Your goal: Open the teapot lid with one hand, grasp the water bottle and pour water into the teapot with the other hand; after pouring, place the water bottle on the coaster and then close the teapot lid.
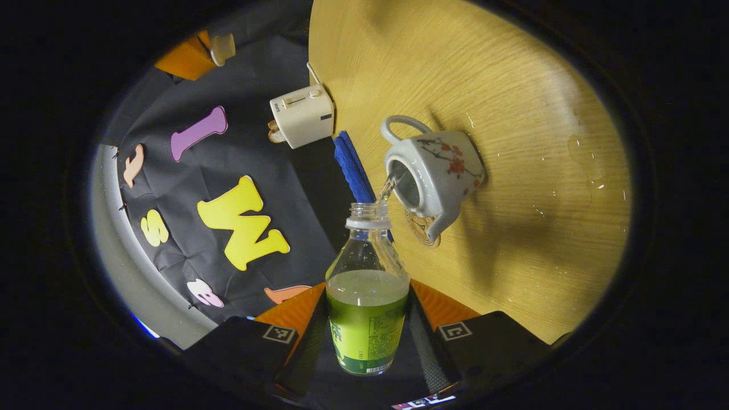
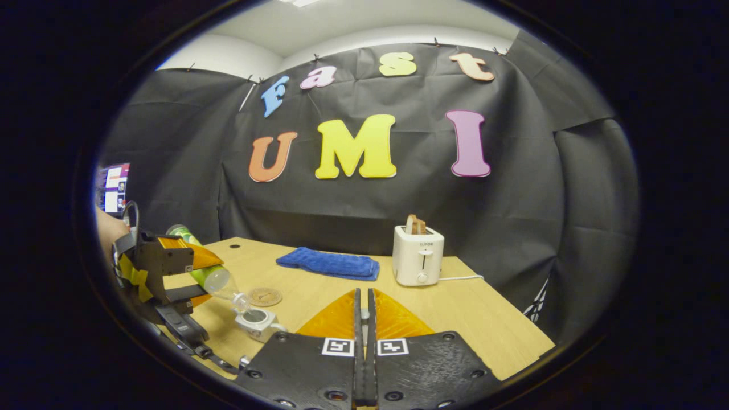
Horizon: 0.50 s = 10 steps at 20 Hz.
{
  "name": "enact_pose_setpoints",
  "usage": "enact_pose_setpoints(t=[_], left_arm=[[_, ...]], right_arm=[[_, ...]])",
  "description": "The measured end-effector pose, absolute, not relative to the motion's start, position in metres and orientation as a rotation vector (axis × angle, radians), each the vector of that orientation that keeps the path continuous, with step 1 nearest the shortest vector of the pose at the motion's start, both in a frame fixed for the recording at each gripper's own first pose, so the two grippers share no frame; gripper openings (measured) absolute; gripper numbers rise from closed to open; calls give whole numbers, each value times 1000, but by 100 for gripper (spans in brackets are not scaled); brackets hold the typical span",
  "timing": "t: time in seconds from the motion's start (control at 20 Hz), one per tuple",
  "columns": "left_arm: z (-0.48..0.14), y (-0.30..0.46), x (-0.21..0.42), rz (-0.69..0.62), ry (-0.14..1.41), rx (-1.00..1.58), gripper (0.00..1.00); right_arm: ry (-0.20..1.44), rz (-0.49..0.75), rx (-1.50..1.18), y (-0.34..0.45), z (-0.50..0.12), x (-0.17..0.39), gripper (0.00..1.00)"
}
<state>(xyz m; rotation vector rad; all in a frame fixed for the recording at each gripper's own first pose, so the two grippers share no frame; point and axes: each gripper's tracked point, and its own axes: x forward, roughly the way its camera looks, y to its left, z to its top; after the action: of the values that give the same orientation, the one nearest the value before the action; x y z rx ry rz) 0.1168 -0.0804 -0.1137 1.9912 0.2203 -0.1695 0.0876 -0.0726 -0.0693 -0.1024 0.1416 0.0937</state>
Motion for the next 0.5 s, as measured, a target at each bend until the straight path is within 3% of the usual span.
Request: enact_pose_setpoints(t=[0.5], left_arm=[[-97,-77,122,-135,224,2124,76]], right_arm=[[147,89,-99,-78,-71,89,0]])
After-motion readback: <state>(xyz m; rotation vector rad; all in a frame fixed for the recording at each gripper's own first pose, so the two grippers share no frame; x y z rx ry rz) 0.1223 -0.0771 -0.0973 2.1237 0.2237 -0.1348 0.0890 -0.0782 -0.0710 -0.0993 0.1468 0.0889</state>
